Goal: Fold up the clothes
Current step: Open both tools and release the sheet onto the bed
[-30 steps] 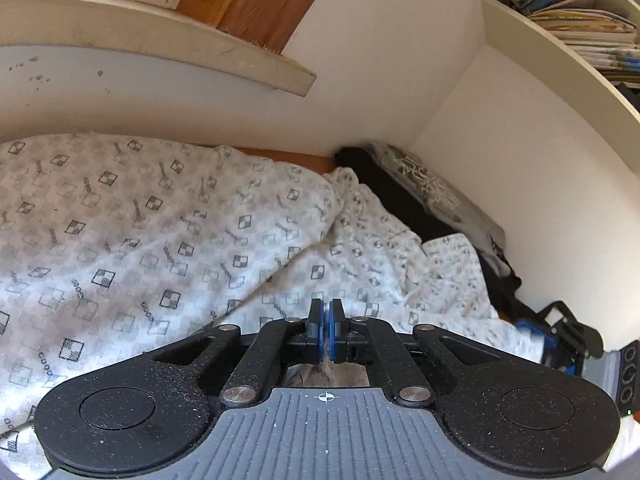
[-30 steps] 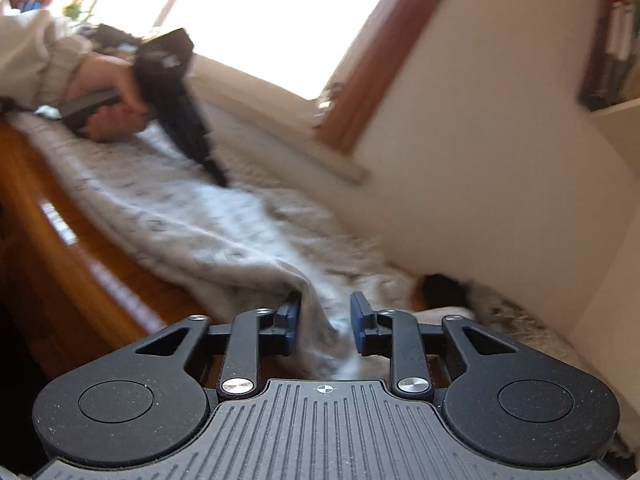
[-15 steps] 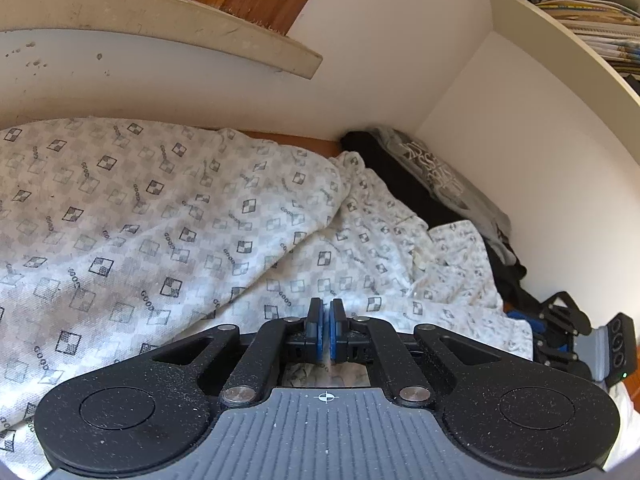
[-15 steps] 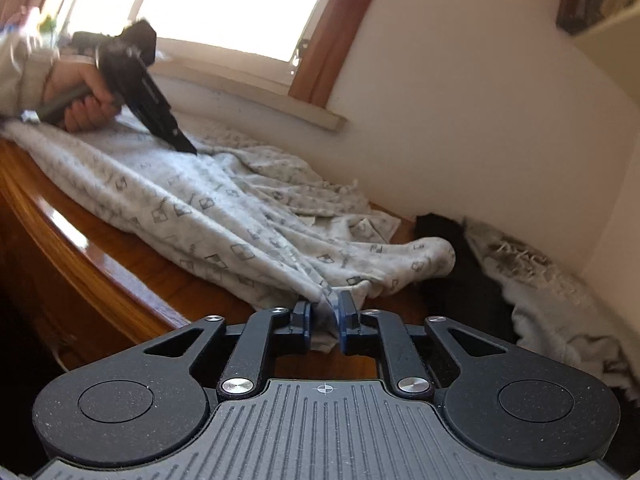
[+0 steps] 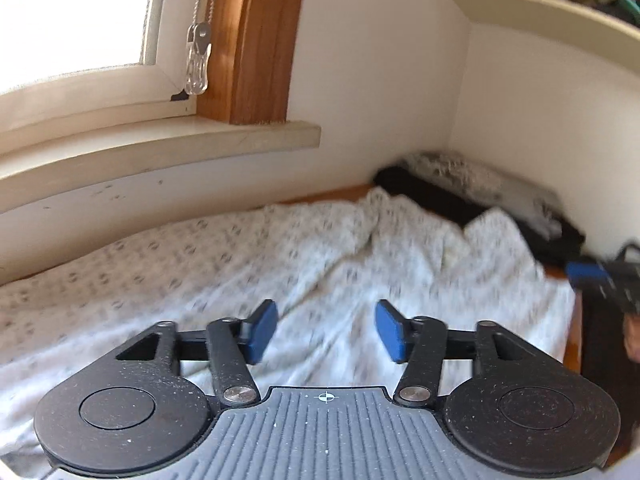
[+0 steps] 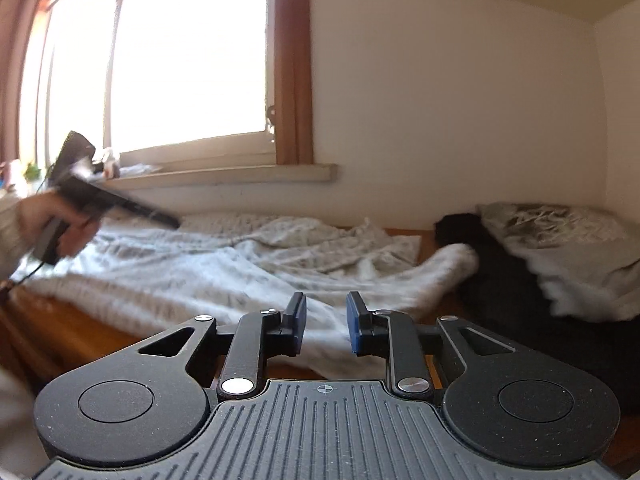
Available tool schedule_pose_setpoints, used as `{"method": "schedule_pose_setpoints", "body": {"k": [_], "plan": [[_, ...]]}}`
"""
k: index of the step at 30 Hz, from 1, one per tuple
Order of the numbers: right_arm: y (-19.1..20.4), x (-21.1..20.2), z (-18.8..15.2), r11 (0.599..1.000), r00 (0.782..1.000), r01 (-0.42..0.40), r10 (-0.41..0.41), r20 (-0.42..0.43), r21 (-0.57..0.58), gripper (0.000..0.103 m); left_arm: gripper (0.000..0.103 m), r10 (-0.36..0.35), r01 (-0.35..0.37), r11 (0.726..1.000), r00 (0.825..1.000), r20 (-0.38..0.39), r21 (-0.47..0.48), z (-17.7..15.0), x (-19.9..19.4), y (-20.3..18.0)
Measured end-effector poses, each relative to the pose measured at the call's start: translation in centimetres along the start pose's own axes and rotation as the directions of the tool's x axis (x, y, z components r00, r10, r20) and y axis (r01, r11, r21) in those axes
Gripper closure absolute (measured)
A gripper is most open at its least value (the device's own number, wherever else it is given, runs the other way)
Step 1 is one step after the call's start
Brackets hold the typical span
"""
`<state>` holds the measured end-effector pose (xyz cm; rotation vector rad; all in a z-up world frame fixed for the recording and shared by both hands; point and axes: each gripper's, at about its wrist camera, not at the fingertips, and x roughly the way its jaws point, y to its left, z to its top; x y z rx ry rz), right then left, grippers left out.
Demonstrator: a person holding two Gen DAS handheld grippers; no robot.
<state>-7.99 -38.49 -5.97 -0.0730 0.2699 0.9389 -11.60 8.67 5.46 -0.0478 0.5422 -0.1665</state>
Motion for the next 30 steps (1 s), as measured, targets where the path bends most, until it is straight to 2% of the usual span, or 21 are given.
{"method": "schedule_pose_setpoints", "body": {"k": [2,4,6,8,11,17,24,28,30], "plan": [[0.8,1.5,-0.1,1.0,1.0,0.01,-0.009,-0.018,0.009,0.079,0.034,0.036,-0.036,0.999,0.999,-0.01,0.031,-1.0,-0.8,0.4],[1.6,3.0,-0.3,1.0,0.999,0.019,-0.019,-0.036,0.017,0.077,0.034,0.049,-0.049,0.999,0.999,-0.014,0.015,-1.9,-1.7,1.2],[2.5,4.6,-0.4,0.999,0.998,0.029,-0.028,-0.053,0.025,0.07,0.031,0.062,-0.062,0.998,0.998,-0.019,-0.001,-2.8,-2.6,2.1],[3.1,5.5,-0.6,0.999,0.997,0.036,-0.035,-0.064,0.026,0.069,0.029,0.071,-0.072,0.997,0.997,-0.032,-0.013,-3.7,-3.4,3.1],[3.3,5.2,-1.1,0.999,0.998,0.038,-0.038,-0.057,0.004,0.069,0.026,0.047,-0.054,0.996,0.994,-0.103,-0.065,-4.6,-3.6,4.4],[3.8,4.5,-1.5,0.998,0.996,0.049,-0.051,-0.07,-0.025,0.068,0.026,0.06,-0.069,0.993,0.994,-0.094,-0.095,-5.3,-4.6,4.9],[4.0,4.1,-1.0,0.998,0.994,0.058,-0.061,-0.091,-0.032,0.068,0.026,0.026,-0.037,0.988,0.997,-0.074,-0.152,-6.1,-5.8,5.0],[3.9,4.2,-0.6,0.998,0.993,0.06,-0.062,-0.095,-0.026,0.067,0.025,0.035,-0.044,0.986,0.997,-0.063,-0.161,-5.8,-5.4,5.2],[3.9,4.3,-0.4,0.998,0.993,0.061,-0.063,-0.098,-0.023,0.066,0.022,0.028,-0.039,0.986,0.997,-0.071,-0.162,-5.5,-4.9,5.3]]}}
